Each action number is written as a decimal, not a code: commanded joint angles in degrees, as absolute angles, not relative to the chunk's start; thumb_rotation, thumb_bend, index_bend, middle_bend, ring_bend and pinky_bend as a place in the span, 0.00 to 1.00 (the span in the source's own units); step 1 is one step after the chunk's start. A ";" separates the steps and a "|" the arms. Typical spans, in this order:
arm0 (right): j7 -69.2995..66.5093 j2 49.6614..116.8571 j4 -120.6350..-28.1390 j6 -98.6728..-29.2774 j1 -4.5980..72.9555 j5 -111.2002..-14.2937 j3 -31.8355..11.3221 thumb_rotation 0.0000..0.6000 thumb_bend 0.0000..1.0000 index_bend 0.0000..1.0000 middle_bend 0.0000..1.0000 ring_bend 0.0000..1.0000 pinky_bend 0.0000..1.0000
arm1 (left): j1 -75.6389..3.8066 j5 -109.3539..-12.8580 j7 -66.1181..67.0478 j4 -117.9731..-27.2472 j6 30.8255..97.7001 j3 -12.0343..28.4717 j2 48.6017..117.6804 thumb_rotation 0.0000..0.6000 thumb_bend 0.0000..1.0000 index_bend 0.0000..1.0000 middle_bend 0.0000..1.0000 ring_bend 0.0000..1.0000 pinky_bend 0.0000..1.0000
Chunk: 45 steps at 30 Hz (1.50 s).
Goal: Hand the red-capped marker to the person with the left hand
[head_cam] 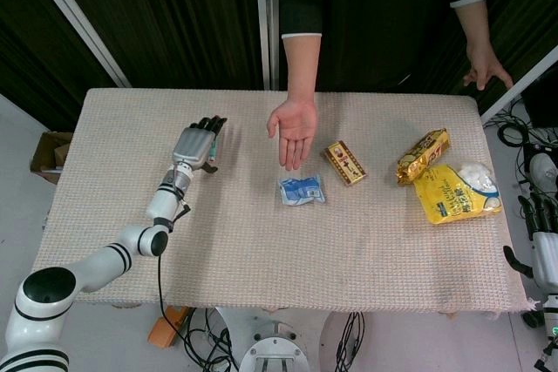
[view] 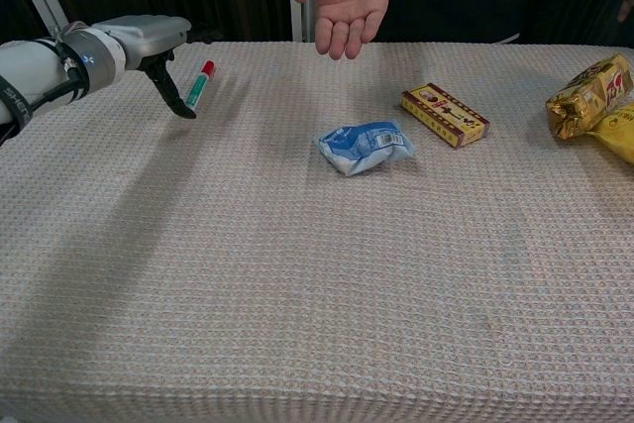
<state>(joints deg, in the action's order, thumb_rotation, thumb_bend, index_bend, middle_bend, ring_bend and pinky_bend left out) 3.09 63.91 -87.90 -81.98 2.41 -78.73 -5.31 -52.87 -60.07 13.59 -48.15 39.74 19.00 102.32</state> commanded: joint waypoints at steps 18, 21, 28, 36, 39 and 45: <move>1.23 63.83 -86.29 -81.96 1.96 -78.70 -4.92 1.00 0.20 0.00 0.00 0.00 0.00 | -56.54 -38.34 28.96 -48.82 48.66 25.09 108.13 0.78 0.10 0.13 0.23 0.19 0.40; 0.74 63.68 -86.03 -81.78 1.98 -78.78 -4.88 1.00 0.20 0.00 0.00 0.00 0.00 | -58.53 -29.84 38.67 -47.90 53.18 27.22 111.04 0.61 0.10 0.23 0.31 0.26 0.54; 0.00 63.48 -85.48 -81.63 1.83 -78.73 -4.77 1.00 0.20 0.00 0.00 0.00 0.00 | -61.87 -20.51 50.49 -43.13 55.39 30.67 114.40 0.36 0.11 0.30 0.43 0.35 0.63; -0.05 63.51 -85.35 -81.61 1.82 -78.80 -4.77 1.00 0.20 0.00 0.00 0.00 0.00 | -63.16 -20.30 53.98 -37.41 54.23 30.24 116.93 0.36 0.16 0.33 0.46 0.39 0.65; 0.01 63.39 -85.46 -81.66 1.79 -78.78 -4.79 1.00 0.20 0.00 0.00 0.00 0.00 | -62.89 -23.10 52.79 -35.65 53.70 28.80 117.63 0.47 0.17 0.35 0.48 0.40 0.67; 0.19 63.00 -85.83 -81.80 1.67 -78.71 -4.83 1.00 0.20 0.00 0.00 0.00 0.00 | -62.19 -28.22 48.01 -31.80 51.99 27.23 119.58 0.76 0.25 0.40 0.52 0.44 0.69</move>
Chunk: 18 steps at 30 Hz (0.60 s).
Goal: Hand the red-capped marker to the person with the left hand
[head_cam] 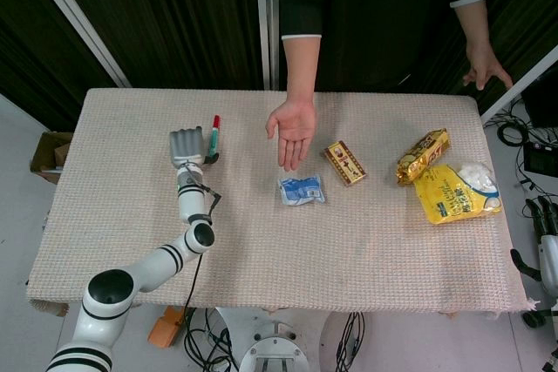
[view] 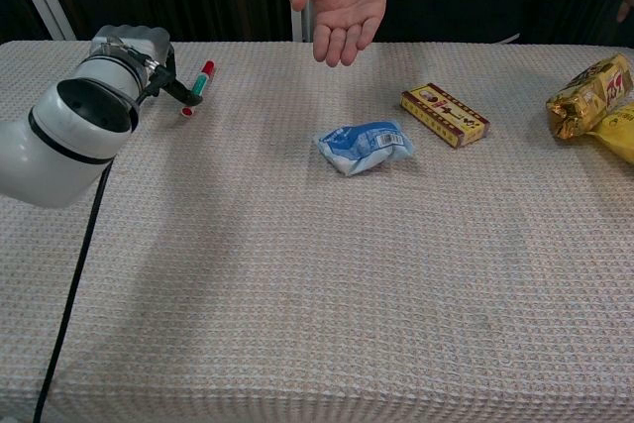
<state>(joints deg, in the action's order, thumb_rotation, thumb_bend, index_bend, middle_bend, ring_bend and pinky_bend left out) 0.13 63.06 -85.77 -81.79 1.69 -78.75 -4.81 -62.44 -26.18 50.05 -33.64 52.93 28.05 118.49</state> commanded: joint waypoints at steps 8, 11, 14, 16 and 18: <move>0.74 62.72 -86.21 -81.14 1.74 -77.89 -4.93 1.00 0.20 0.00 0.00 0.00 0.00 | -62.75 -30.40 43.23 -27.35 49.22 29.27 121.71 0.99 0.31 0.43 0.56 0.47 0.72; 0.96 62.62 -86.40 -81.00 1.77 -77.74 -4.94 1.00 0.20 0.00 0.00 0.00 0.00 | -62.85 -30.91 43.36 -25.68 48.20 29.54 122.21 0.99 0.31 0.45 0.56 0.47 0.72; 1.02 62.58 -86.41 -80.91 1.74 -77.44 -5.02 1.00 0.20 0.00 0.00 0.00 0.00 | -62.91 -31.25 42.82 -24.36 47.38 30.19 122.56 1.00 0.33 0.46 0.56 0.47 0.72; 1.15 62.52 -86.46 -80.84 1.75 -77.32 -5.03 1.00 0.20 0.00 0.00 0.00 0.00 | -63.01 -31.62 42.75 -23.47 46.96 30.48 122.75 1.00 0.34 0.46 0.56 0.47 0.72; 1.29 62.48 -86.56 -80.86 1.73 -77.26 -5.06 1.00 0.20 0.00 0.00 0.00 0.00 | -63.15 -31.79 42.62 -22.85 46.61 30.88 122.87 1.00 0.34 0.46 0.56 0.47 0.72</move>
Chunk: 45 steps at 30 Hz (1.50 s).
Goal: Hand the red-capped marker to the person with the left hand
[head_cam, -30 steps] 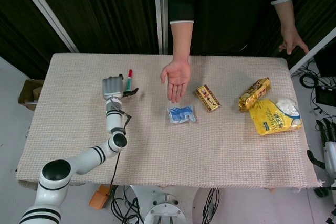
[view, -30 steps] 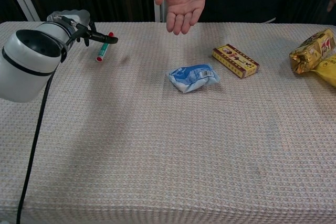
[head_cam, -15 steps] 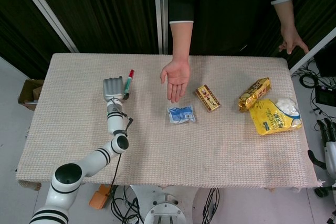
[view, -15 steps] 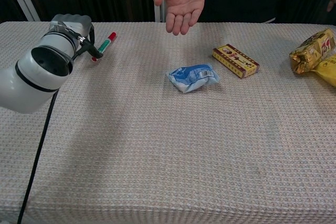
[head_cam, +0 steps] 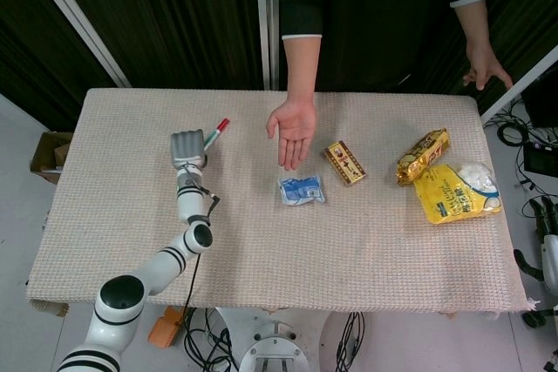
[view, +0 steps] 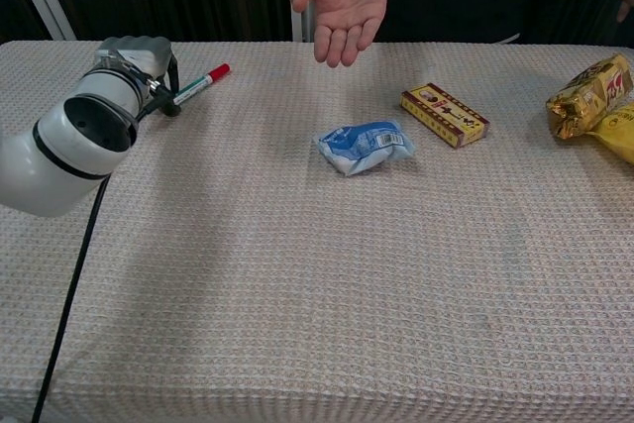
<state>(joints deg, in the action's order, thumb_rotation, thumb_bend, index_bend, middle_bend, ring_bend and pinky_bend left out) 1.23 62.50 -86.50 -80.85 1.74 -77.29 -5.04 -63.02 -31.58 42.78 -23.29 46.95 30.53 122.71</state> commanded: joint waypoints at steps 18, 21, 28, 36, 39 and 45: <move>1.96 62.31 -86.93 -80.47 1.72 -76.46 -5.17 1.00 0.21 0.00 0.00 0.00 0.00 | -62.40 -36.09 35.95 -23.35 46.41 32.97 121.56 1.00 0.50 0.63 0.72 0.63 0.85; 2.03 62.46 -86.86 -80.40 1.81 -76.58 -5.14 1.00 0.21 0.00 0.00 0.00 0.00 | -61.20 -36.70 33.68 -25.97 47.03 33.39 120.06 1.00 0.50 0.64 0.74 0.65 0.86; 1.91 62.44 -86.85 -80.67 1.76 -76.77 -5.18 1.00 0.21 0.00 0.00 0.00 0.00 | -55.02 -40.68 29.59 -37.48 52.34 31.20 114.24 1.00 0.51 0.66 0.75 0.66 0.86; 1.29 62.56 -86.45 -80.42 2.11 -77.26 -5.22 1.00 0.21 0.00 0.00 0.00 0.00 | -39.85 -45.43 29.09 -64.44 66.87 27.52 96.55 1.00 0.51 0.66 0.75 0.66 0.87; 1.70 62.74 -86.55 -80.33 2.44 -77.73 -5.18 1.00 0.21 0.00 0.00 0.00 0.00 | -35.77 -50.01 26.62 -71.84 72.41 26.51 90.54 1.00 0.51 0.66 0.75 0.66 0.87; 2.86 62.87 -87.39 -80.37 2.84 -78.16 -5.18 1.00 0.21 0.00 0.00 0.00 0.00 | -33.09 -54.51 23.30 -82.54 76.54 27.41 83.48 1.00 0.52 0.67 0.75 0.66 0.87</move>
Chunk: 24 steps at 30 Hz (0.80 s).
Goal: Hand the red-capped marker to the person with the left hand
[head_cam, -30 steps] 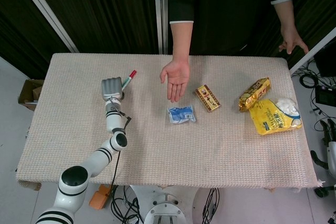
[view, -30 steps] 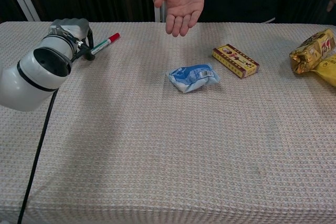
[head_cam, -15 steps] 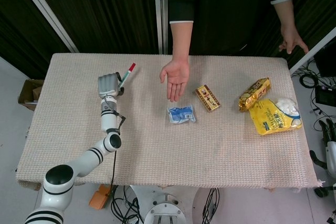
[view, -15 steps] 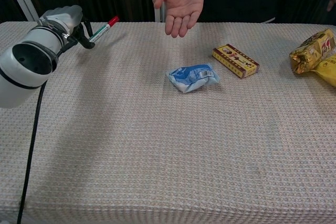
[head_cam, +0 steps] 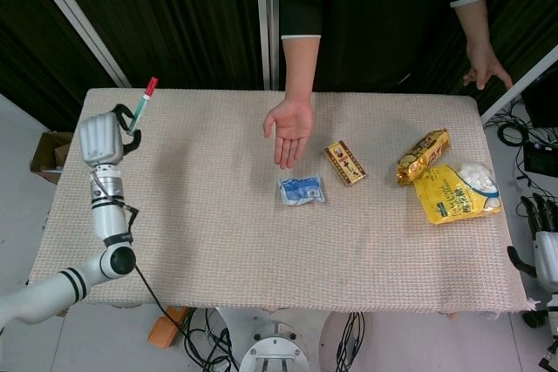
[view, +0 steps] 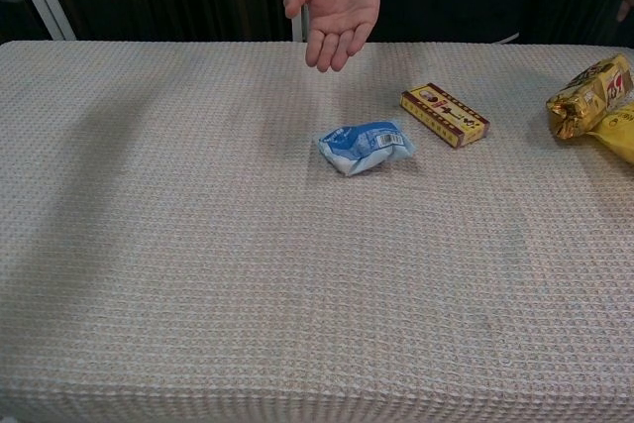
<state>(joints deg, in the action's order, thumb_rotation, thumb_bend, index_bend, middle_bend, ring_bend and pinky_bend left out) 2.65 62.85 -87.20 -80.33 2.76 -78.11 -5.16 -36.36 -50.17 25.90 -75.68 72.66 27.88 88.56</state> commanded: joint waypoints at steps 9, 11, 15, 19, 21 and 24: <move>3.77 62.82 -87.87 -80.36 2.90 -77.70 -5.22 1.00 0.21 0.00 0.00 0.00 0.00 | -40.55 -67.66 20.20 -84.82 72.17 23.76 85.03 1.00 0.51 0.67 0.75 0.66 0.87; 3.47 62.70 -87.75 -80.46 2.70 -77.49 -5.19 1.00 0.21 0.00 0.00 0.00 0.00 | -42.58 -69.50 19.14 -83.85 71.02 23.56 86.31 1.00 0.51 0.67 0.75 0.66 0.87; 2.50 62.44 -87.01 -80.50 2.34 -76.97 -5.23 1.00 0.21 0.00 0.00 0.00 0.00 | -46.32 -73.38 18.18 -80.36 68.77 22.10 88.65 1.00 0.51 0.67 0.75 0.66 0.87; 1.49 62.42 -86.26 -80.25 2.30 -76.79 -5.28 1.00 0.21 0.00 0.00 0.00 0.00 | -48.60 -74.09 18.17 -77.08 65.90 20.58 90.54 1.00 0.51 0.67 0.75 0.66 0.87; 1.12 62.59 -85.89 -80.02 2.35 -76.75 -5.26 1.00 0.21 0.00 0.00 0.00 0.00 | -49.64 -74.85 18.79 -75.24 64.76 19.58 91.37 1.00 0.51 0.67 0.75 0.66 0.87; 0.69 63.09 -85.10 -79.18 2.51 -76.40 -5.13 1.00 0.21 0.00 0.00 0.00 0.00 | -50.97 -77.42 19.58 -71.86 64.14 17.47 92.83 1.00 0.51 0.67 0.75 0.66 0.87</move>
